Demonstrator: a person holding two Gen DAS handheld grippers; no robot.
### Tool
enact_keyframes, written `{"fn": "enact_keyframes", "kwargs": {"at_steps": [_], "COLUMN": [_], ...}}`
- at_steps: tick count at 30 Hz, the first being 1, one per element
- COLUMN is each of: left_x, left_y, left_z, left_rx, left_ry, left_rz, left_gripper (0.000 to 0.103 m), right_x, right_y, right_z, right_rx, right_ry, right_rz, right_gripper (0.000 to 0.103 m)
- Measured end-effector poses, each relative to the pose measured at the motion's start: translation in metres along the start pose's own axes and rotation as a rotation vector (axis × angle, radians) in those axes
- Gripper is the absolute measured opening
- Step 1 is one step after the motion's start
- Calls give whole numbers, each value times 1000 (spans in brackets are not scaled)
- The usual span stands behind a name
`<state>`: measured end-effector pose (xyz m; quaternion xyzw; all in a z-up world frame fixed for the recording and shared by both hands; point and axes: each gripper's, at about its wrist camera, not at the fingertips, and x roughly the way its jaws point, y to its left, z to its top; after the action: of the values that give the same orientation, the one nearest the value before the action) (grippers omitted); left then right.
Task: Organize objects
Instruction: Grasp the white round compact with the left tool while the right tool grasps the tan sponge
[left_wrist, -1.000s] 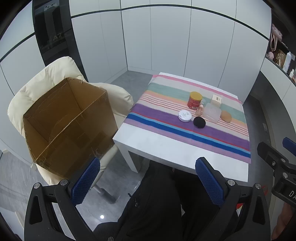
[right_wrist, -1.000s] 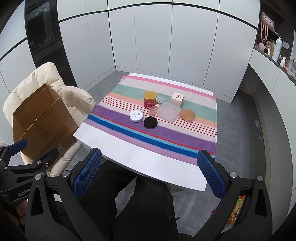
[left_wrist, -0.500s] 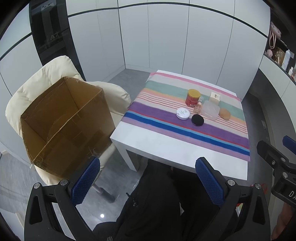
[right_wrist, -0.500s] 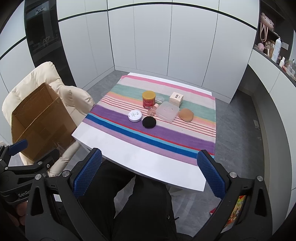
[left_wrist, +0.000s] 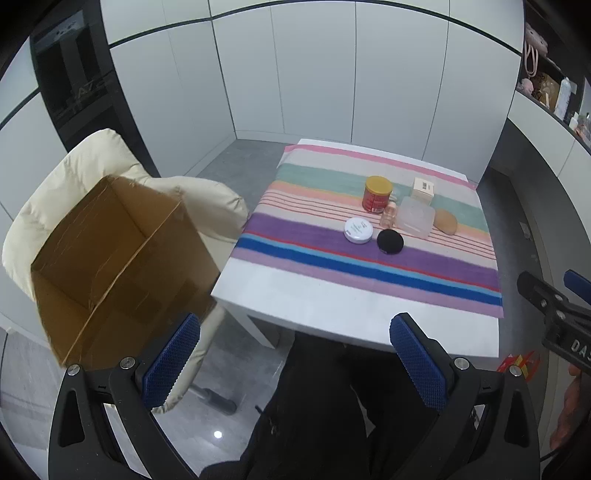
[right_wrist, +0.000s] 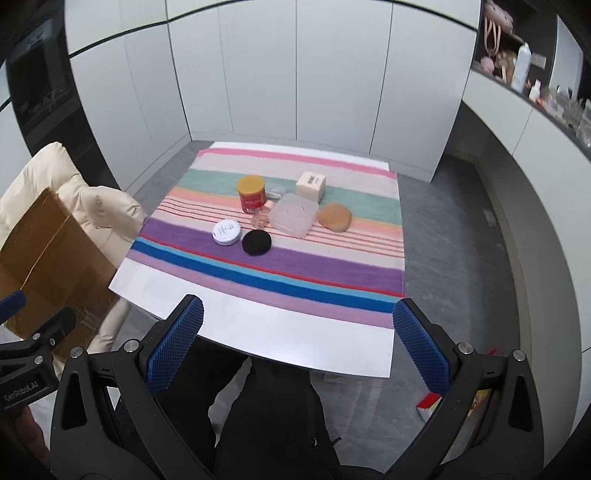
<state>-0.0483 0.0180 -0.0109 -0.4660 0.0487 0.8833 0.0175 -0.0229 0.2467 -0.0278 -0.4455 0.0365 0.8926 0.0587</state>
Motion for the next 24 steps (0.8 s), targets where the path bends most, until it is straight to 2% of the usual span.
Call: {"fn": "enact_keyframes", "kwargs": {"at_steps": [5, 9, 15, 24], "left_x": [24, 48, 99, 176], "left_y": [-8, -17, -34, -66], "left_z": [22, 38, 54, 64], "left_rx": [22, 34, 46, 121], "left_ry": [11, 17, 85, 131], "left_rz": [6, 4, -37, -51], "left_gripper": [103, 103, 103, 103], "right_x": [20, 43, 87, 164], "right_y": [-9, -15, -18, -27], "right_z": [11, 26, 44, 43], "right_rx": [-1, -2, -44, -45], "right_ry": [18, 33, 65, 125], "right_rz": [-11, 15, 12, 8], "right_gripper": [103, 103, 103, 103]}}
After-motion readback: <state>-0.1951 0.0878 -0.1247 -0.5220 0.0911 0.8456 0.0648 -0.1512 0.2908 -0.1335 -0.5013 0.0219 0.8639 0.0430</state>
